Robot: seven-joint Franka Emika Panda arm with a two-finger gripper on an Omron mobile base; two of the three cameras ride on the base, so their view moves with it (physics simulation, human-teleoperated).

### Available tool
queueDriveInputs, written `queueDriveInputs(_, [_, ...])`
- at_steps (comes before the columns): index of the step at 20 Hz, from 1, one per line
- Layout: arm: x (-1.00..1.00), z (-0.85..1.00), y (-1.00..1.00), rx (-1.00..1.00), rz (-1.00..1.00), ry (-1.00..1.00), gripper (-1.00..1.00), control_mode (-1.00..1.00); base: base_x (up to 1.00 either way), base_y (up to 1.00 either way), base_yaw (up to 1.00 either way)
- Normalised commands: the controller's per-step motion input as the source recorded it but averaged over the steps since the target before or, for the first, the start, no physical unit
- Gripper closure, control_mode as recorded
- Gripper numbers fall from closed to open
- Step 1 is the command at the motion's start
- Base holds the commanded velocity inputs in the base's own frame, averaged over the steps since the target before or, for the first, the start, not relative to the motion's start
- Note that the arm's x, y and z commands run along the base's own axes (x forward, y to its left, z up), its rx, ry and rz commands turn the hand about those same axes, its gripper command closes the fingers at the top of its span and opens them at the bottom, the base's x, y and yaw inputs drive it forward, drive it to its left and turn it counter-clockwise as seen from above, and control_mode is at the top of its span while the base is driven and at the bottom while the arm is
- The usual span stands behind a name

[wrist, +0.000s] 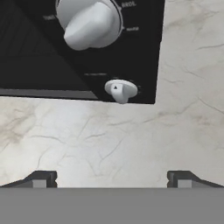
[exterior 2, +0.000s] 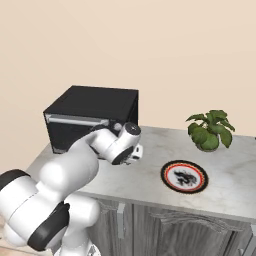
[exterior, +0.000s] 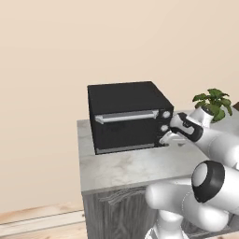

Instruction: Pick up the bagel from the plate, place it on the toaster oven rack, close the door, and set the timer.

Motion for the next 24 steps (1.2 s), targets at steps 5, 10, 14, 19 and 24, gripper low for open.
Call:
queueDriveInputs(5, [0.33, -0.05, 0.00, 0.06, 0.00, 0.00, -1.00, -1.00, 0.00, 0.00, 0.00])
queueDriveInputs(10, [0.16, -0.10, 0.00, 0.01, 0.00, -0.05, -1.00, -1.00, 0.00, 0.00, 0.00])
queueDriveInputs(14, [0.02, -0.23, 0.00, 0.00, 0.00, -0.05, -1.00, -1.00, 0.00, 0.00, 0.00])
queueDriveInputs(19, [0.10, -0.22, 0.01, 0.00, 0.00, -0.02, -1.00, -1.00, 0.00, 0.00, 0.00])
queueDriveInputs(24, [0.26, -0.01, 0.00, 0.00, 0.00, -0.02, -1.00, -1.00, 0.00, 0.00, 0.00])
